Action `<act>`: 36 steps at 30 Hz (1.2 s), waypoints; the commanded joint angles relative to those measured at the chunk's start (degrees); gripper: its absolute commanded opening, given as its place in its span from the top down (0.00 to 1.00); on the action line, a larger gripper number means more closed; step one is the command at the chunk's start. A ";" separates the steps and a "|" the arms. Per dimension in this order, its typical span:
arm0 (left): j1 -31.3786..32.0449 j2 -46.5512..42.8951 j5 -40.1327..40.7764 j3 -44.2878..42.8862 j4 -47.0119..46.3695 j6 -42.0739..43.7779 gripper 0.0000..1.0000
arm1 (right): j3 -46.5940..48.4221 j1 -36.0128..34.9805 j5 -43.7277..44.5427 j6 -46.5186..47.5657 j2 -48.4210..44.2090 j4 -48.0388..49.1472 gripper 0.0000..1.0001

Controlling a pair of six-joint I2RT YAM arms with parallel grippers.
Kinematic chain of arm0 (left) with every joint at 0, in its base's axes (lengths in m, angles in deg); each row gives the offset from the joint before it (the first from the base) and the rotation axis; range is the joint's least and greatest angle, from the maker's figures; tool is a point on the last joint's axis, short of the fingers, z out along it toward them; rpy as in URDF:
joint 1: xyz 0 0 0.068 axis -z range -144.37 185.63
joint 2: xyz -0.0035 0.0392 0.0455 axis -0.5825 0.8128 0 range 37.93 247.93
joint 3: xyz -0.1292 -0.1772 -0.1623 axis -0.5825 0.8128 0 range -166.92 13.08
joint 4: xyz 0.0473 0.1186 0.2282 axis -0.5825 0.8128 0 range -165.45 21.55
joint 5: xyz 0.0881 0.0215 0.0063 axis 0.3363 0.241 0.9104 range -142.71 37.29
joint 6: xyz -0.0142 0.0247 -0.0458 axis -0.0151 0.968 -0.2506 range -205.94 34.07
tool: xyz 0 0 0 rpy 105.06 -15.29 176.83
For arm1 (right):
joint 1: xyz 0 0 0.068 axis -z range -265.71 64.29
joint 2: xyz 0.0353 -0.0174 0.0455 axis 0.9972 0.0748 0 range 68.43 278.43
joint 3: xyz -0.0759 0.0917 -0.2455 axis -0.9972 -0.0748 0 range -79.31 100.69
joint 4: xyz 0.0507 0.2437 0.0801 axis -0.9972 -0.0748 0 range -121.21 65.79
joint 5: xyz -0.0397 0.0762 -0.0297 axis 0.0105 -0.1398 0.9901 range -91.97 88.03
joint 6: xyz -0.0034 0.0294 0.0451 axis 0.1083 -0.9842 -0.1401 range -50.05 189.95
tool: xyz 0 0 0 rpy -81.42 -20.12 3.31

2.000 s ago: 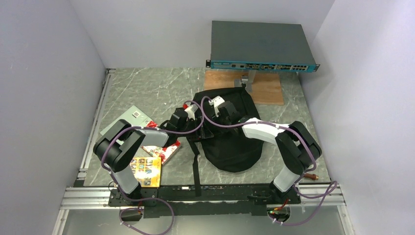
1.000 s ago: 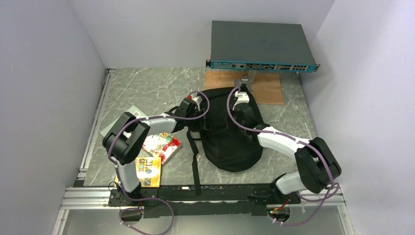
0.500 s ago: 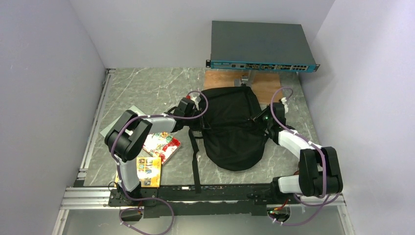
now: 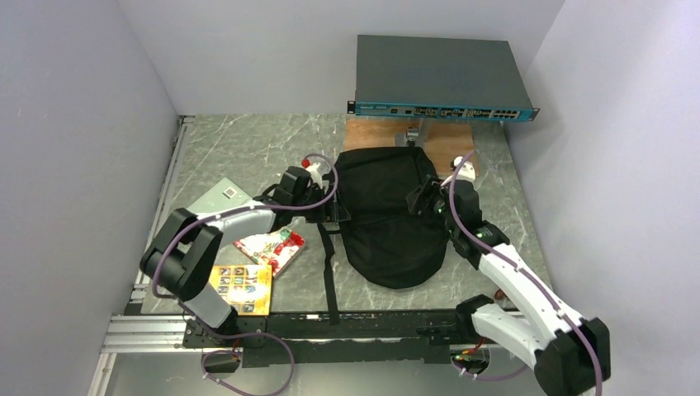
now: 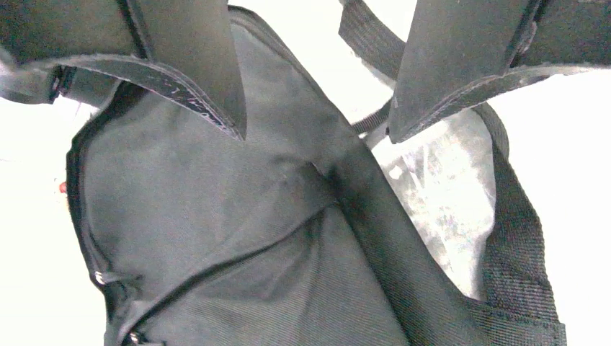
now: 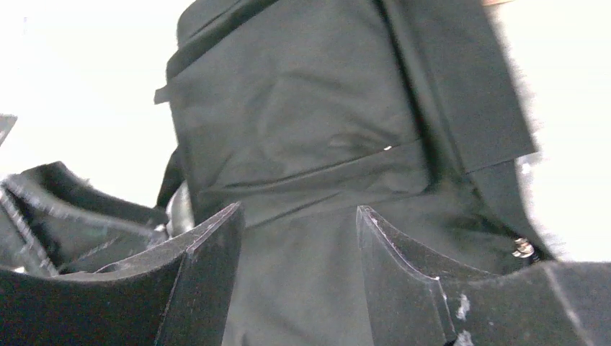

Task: Pack the student bag
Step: Zip the student bag at the center of the board, then adjust the student bag at the center of the board.

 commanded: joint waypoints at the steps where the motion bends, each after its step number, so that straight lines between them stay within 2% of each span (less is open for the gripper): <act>1: -0.33 -6.55 -5.56 2.96 -1.26 0.21 0.22 | -0.96 -4.70 -4.02 -2.22 -5.82 -9.81 0.39; 3: -0.05 -8.76 -9.16 7.92 -6.41 -3.60 0.19 | -3.70 -6.41 -10.03 -4.46 -6.77 -11.93 0.40; 6: 1.65 -10.90 -12.91 13.86 -14.71 -9.12 0.17 | -6.46 -10.82 -14.48 -6.19 -8.05 -16.42 0.41; 9: 4.77 -11.17 -12.74 16.94 -16.97 -11.44 0.15 | -8.55 -16.89 -16.31 -8.84 -8.58 -18.85 0.43; 11: 6.69 -10.23 -11.43 17.07 -15.33 -11.27 0.15 | -10.46 -21.66 -15.49 -10.92 -8.84 -17.84 0.44; 14: 7.88 -8.13 -10.35 17.55 -15.61 -11.73 0.16 | -14.53 -26.94 -16.40 -13.45 -8.15 -9.92 0.44; 18: 7.93 -3.53 -12.46 16.61 -18.02 -12.45 0.27 | -16.99 -30.14 -18.91 -14.56 -3.76 6.55 0.44; 22: 6.90 -1.26 -11.98 13.86 -14.78 -10.62 0.48 | -13.28 -30.85 -20.39 -10.85 5.36 15.78 0.41; 24: 5.60 -1.70 -11.64 12.16 -11.53 -8.89 0.60 | -11.17 -30.93 -23.86 -8.83 9.08 18.46 0.40; 26: 3.71 -3.39 -10.81 10.89 -7.70 -6.35 0.70 | -8.73 -31.25 -24.41 -5.55 10.70 17.36 0.40; 29: 0.66 -7.52 -8.45 8.73 0.23 -1.68 0.83 | -4.94 -31.79 -19.49 2.20 9.71 9.90 0.39; 32: -0.45 -13.17 -5.11 6.91 7.42 3.26 0.89 | -1.53 -32.38 -12.29 10.78 7.64 0.39 0.38; 36: -0.54 -15.76 -6.42 2.60 15.19 6.95 0.93 | 1.38 -33.41 -7.61 19.14 6.67 -4.76 0.36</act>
